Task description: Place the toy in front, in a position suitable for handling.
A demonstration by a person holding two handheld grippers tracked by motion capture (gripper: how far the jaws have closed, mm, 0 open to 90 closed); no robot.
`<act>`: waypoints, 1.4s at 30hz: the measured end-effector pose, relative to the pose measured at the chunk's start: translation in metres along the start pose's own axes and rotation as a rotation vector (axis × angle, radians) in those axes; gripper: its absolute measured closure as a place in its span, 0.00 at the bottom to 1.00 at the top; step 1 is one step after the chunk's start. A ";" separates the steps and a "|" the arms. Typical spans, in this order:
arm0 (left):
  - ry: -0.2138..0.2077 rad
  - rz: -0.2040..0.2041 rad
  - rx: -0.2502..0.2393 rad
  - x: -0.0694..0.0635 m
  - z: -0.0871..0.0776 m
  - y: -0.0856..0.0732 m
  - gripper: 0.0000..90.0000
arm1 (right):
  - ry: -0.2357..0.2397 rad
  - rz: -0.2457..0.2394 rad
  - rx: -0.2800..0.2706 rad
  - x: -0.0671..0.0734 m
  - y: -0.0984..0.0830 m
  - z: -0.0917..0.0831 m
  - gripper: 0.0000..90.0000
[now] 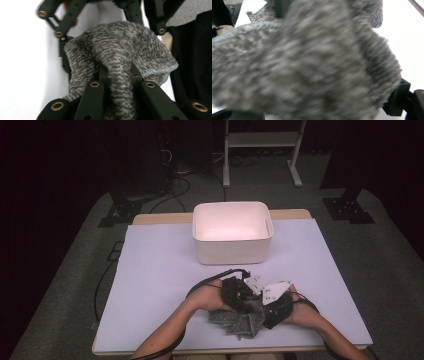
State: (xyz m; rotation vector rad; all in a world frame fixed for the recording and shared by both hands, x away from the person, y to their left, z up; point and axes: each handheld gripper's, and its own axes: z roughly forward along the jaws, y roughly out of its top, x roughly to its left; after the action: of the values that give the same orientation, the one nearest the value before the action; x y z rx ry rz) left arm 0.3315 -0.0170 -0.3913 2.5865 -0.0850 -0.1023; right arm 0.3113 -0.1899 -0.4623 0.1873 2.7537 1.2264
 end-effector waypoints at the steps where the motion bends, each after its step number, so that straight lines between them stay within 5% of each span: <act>1: 0.000 0.000 0.000 0.000 0.000 0.000 0.88 | 0.001 0.010 -0.003 0.001 0.000 0.000 0.24; 8: 0.002 0.000 0.010 -0.001 0.008 0.003 0.88 | 0.006 0.017 -0.002 0.001 -0.001 0.000 0.24; 15: 0.032 -0.013 -0.018 -0.002 -0.015 -0.012 0.87 | -0.004 0.021 -0.002 0.002 -0.002 0.000 0.24; 22: 0.078 -0.122 0.004 -0.001 -0.048 -0.066 0.87 | 0.007 0.039 0.007 0.001 -0.002 0.001 0.23; 28: 0.096 -0.180 0.035 -0.006 -0.052 -0.099 0.87 | 0.023 0.073 0.012 -0.003 0.001 0.000 0.23; 34: 0.084 -0.168 0.008 -0.009 -0.043 -0.098 0.87 | 0.088 0.164 -0.002 -0.012 0.013 0.001 0.19; 42: 0.078 -0.144 0.006 -0.008 -0.042 -0.089 0.87 | 0.145 0.214 0.071 -0.013 0.025 0.006 0.16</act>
State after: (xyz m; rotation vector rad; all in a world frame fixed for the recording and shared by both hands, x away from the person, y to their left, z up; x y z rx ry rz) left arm 0.3313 0.0806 -0.4022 2.5971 0.1294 -0.0531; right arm 0.3267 -0.1710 -0.4472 0.4263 2.9690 1.2352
